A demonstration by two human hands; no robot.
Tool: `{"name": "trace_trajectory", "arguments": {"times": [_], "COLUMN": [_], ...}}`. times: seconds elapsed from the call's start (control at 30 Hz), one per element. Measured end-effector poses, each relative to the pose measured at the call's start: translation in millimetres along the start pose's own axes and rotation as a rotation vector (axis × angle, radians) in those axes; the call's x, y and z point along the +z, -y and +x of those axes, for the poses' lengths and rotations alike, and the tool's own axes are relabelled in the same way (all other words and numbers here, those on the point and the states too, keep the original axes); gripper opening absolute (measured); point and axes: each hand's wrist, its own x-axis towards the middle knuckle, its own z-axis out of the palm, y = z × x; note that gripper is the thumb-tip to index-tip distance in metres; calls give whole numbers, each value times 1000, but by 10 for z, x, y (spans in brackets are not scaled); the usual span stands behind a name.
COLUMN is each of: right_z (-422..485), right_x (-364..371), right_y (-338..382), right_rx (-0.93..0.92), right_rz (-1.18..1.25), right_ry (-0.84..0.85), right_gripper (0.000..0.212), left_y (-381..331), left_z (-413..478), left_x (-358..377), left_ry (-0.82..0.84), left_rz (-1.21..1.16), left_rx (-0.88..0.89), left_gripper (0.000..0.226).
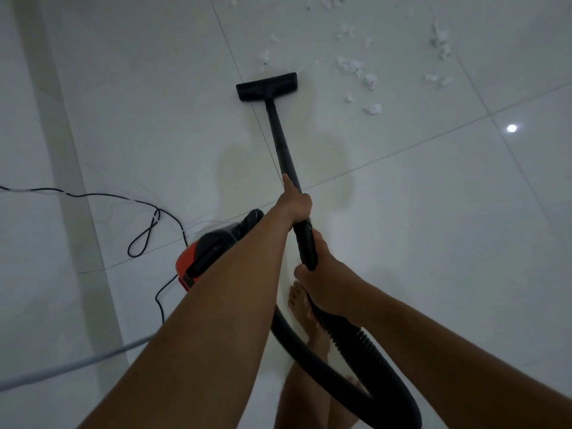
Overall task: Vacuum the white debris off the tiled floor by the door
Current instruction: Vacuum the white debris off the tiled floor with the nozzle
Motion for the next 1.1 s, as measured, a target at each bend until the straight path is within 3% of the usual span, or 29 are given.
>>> {"name": "trace_trajectory", "arguments": {"times": [0.27, 0.63, 1.1], "right_z": [284, -521, -142], "right_x": [-257, -625, -1186], "right_y": [449, 430, 772], "right_rx": [8, 18, 64], "right_rz": [-73, -75, -161], "right_ry": [-16, 29, 40], "right_gripper": [77, 77, 76], "left_y": [-392, -628, -1187], "left_z": [337, -294, 114], "left_x": [-204, 162, 129], "left_ry": [-16, 49, 4], "left_rz": [2, -25, -71], "left_rx": [-6, -67, -87], "left_gripper": [81, 83, 81]}}
